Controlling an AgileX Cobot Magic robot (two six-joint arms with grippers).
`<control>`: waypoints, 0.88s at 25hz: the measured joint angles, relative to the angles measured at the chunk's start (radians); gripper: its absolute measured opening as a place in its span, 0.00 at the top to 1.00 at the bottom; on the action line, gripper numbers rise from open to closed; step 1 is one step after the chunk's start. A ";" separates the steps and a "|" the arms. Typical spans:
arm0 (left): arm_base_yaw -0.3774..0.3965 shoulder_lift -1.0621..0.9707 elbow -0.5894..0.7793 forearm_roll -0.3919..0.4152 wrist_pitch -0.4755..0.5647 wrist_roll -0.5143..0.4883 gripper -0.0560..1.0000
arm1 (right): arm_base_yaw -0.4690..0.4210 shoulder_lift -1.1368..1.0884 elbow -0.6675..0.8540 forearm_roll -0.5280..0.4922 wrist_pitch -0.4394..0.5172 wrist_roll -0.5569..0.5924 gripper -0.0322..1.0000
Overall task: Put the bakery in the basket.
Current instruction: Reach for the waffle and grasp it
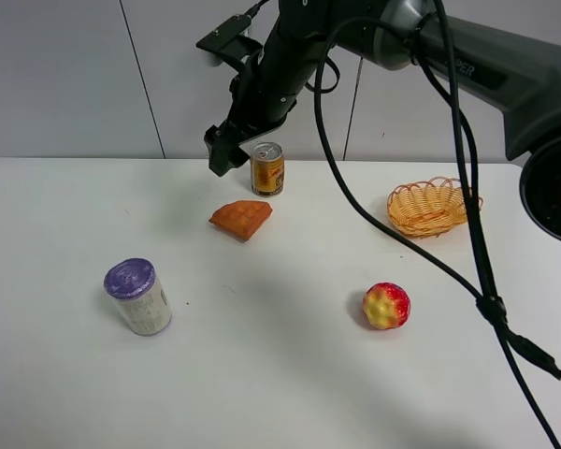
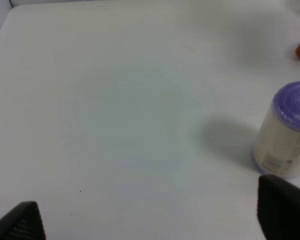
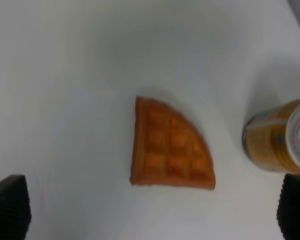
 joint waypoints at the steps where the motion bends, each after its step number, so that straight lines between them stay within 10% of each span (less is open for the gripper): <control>1: 0.000 0.000 0.000 0.000 0.000 0.000 0.15 | 0.000 0.000 -0.001 0.005 -0.005 0.000 0.01; 22: 0.000 0.000 0.000 0.000 0.000 0.000 0.15 | 0.033 0.269 -0.018 -0.068 -0.105 0.004 0.01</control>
